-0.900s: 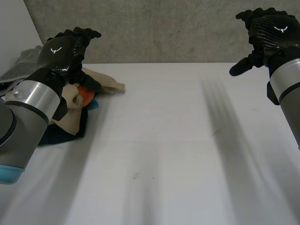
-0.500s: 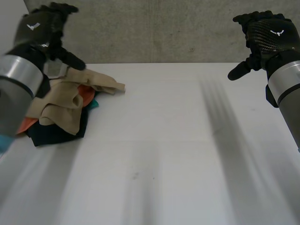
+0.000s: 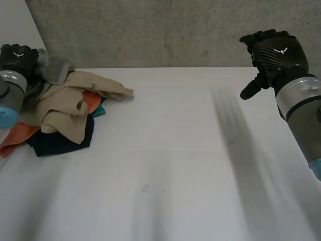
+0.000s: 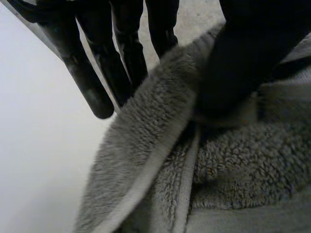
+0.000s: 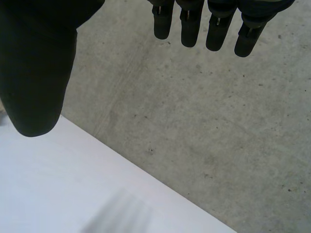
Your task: Fold the laundry.
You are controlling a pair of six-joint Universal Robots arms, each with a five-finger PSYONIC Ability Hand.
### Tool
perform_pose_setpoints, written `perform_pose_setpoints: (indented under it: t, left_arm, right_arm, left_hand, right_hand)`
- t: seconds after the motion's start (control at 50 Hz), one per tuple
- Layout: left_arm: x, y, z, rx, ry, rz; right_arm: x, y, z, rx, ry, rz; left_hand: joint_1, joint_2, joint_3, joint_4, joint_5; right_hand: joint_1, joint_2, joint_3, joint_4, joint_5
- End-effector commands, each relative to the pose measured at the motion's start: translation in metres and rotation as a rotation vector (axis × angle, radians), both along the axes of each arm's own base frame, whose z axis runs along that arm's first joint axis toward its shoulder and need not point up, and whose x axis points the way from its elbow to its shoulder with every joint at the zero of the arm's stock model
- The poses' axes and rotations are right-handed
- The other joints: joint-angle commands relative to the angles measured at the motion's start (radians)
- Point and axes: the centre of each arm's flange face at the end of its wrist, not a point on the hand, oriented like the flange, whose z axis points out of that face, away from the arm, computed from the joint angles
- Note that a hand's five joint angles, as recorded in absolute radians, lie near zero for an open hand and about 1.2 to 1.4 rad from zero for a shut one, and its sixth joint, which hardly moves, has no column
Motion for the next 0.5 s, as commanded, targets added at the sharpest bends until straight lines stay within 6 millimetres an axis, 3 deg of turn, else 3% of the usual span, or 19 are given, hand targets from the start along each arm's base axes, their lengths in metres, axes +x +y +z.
perform_pose_setpoints:
  t: [0.02,0.08,0.1,0.16,0.18,0.26,0.32,0.4,0.42,0.48,0.5]
  left_arm:
    - [-0.032,0.016,0.051,-0.159,0.038,-0.065]
    - [-0.047,0.032,0.091,-0.258,0.074,-0.102]
    - [-0.056,0.045,0.117,-0.322,0.110,-0.130]
    - [-0.073,0.069,0.156,-0.415,0.182,-0.196]
    - [-0.085,0.088,0.181,-0.471,0.240,-0.251]
    - [-0.115,0.134,0.224,-0.542,0.391,-0.409]
    - [-0.133,0.155,0.234,-0.540,0.483,-0.499]
    - [-0.173,0.189,0.233,-0.487,0.596,-0.654]
    - [-0.191,0.199,0.224,-0.448,0.610,-0.702]
    - [-0.220,0.207,0.197,-0.364,0.612,-0.760]
    - [-0.239,0.211,0.174,-0.301,0.608,-0.788]
  right_arm:
    - [0.000,-0.001,0.002,-0.008,0.007,-0.002]
    - [-0.001,-0.002,0.002,-0.010,0.008,-0.005]
    - [-0.002,-0.003,0.003,-0.013,0.007,-0.008]
    - [-0.004,-0.003,0.006,-0.022,0.004,-0.013]
    - [-0.004,-0.004,0.007,-0.024,0.001,-0.014]
    - [-0.005,-0.004,0.011,-0.036,-0.003,-0.019]
    - [-0.006,-0.003,0.016,-0.049,-0.010,-0.022]
    - [-0.008,0.000,0.024,-0.070,-0.022,-0.028]
    - [-0.008,0.001,0.026,-0.074,-0.027,-0.027]
    - [-0.011,0.000,0.031,-0.089,-0.036,-0.042]
    - [-0.013,-0.002,0.032,-0.092,-0.037,-0.048]
  left_hand:
    - [0.286,0.309,0.326,0.320,0.346]
    - [0.286,0.309,0.326,0.320,0.346]
    - [0.286,0.309,0.326,0.320,0.346]
    - [0.286,0.309,0.326,0.320,0.346]
    - [0.286,0.309,0.326,0.320,0.346]
    - [0.286,0.309,0.326,0.320,0.346]
    - [0.286,0.309,0.326,0.320,0.346]
    - [0.286,0.309,0.326,0.320,0.346]
    - [0.286,0.309,0.326,0.320,0.346]
    - [0.286,0.309,0.326,0.320,0.346]
    - [0.286,0.309,0.326,0.320,0.346]
  right_hand:
    - [-0.052,-0.036,-0.036,-0.037,-0.048]
    - [-0.052,-0.036,-0.036,-0.037,-0.048]
    - [-0.052,-0.036,-0.036,-0.037,-0.048]
    - [-0.052,-0.036,-0.036,-0.037,-0.048]
    - [-0.052,-0.036,-0.036,-0.037,-0.048]
    - [-0.052,-0.036,-0.036,-0.037,-0.048]
    - [-0.052,-0.036,-0.036,-0.037,-0.048]
    - [-0.052,-0.036,-0.036,-0.037,-0.048]
    - [-0.052,-0.036,-0.036,-0.037,-0.048]
    - [-0.052,-0.036,-0.036,-0.037,-0.048]
    - [-0.052,-0.036,-0.036,-0.037,-0.048]
